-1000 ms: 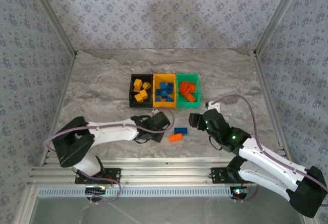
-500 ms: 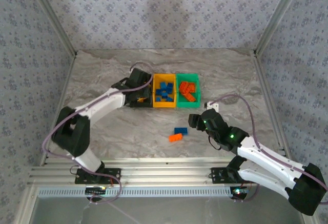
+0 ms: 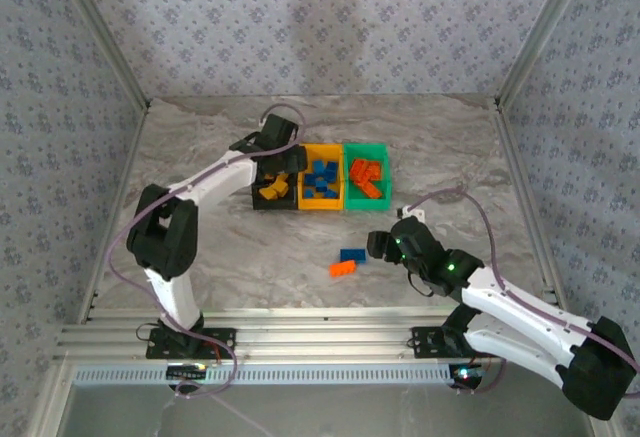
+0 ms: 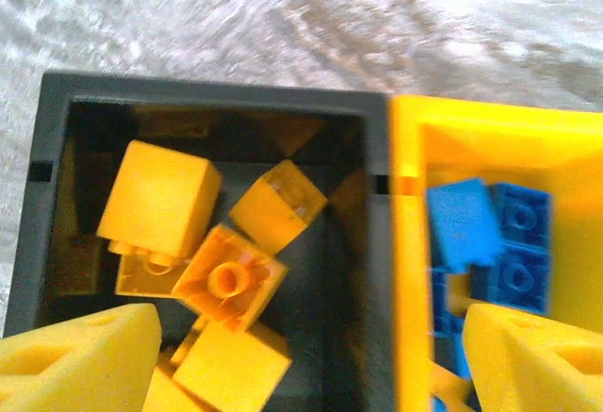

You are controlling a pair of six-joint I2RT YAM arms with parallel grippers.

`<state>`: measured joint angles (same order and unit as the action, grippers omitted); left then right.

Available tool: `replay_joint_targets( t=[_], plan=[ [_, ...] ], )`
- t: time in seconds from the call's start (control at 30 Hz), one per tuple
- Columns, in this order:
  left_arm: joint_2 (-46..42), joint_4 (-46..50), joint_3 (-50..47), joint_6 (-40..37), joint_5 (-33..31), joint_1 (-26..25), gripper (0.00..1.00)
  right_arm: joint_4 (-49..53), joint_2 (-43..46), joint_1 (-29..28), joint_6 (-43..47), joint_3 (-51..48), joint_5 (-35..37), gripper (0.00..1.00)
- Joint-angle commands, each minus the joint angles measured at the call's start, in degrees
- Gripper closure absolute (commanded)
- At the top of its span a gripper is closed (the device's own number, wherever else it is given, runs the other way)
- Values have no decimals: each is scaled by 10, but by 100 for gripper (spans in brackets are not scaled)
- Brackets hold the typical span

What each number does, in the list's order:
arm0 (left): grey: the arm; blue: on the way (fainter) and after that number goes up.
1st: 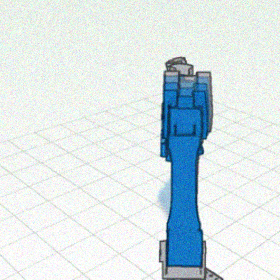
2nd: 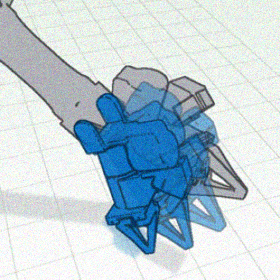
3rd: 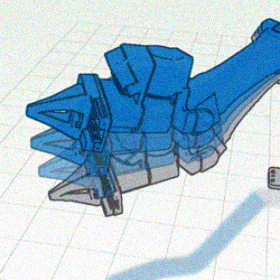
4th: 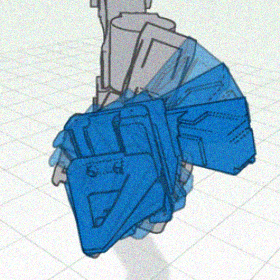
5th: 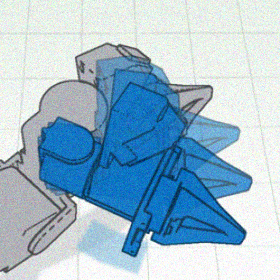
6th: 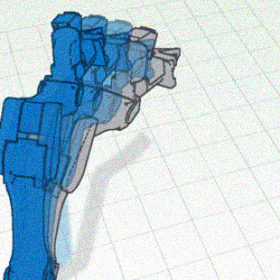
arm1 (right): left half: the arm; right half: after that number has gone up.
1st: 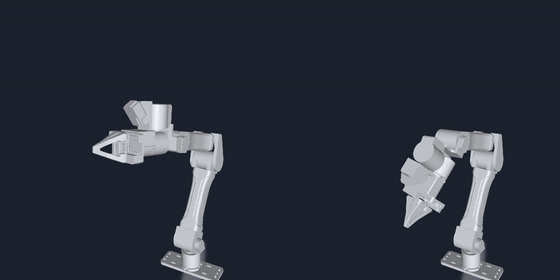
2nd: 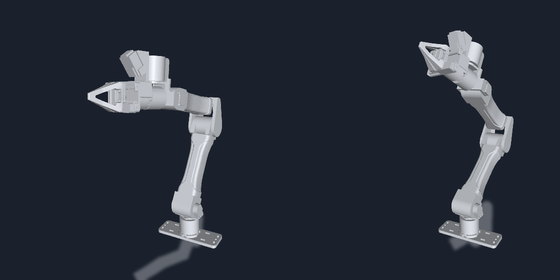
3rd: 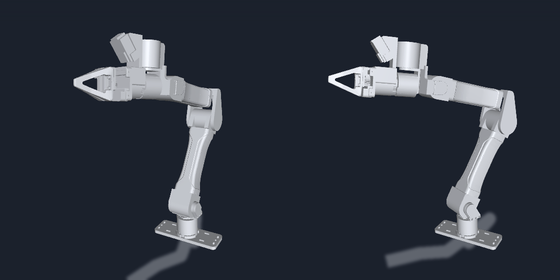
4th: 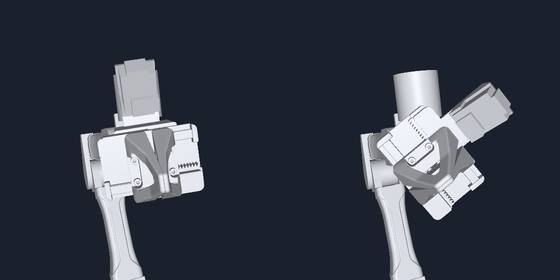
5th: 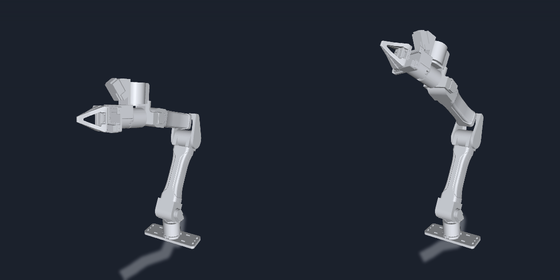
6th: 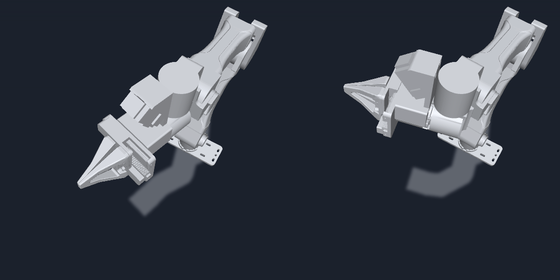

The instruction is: Sort the legos into containers by color

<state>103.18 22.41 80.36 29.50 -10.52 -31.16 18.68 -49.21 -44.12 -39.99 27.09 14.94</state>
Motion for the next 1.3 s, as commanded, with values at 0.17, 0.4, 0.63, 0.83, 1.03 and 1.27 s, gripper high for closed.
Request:
replay_joint_targets(
  t=[0.17, 0.4, 0.63, 0.83, 1.03, 1.27],
  plan=[
    [-206, -30, -122, 8, 25, -96, 0, -41, -107, -25, -39, 7, -23, 16],
    [-351, -40, -314, 59, -44, -179, 0, -78, -207, -75, -55, 49, 8, 0],
    [-493, -48, -482, 129, -108, -195, 0, -77, -298, -107, -70, 98, 25, 0],
    [-546, -27, -514, 144, -124, -194, 0, -14, -379, -106, -92, 154, 39, 4],
    [-558, -16, -524, 147, -134, -193, 0, 5, -411, -107, -94, 174, 27, 22],
    [-558, -15, -530, 142, -137, -192, 0, -28, -371, -107, -78, 156, 11, 48]
  ],
)
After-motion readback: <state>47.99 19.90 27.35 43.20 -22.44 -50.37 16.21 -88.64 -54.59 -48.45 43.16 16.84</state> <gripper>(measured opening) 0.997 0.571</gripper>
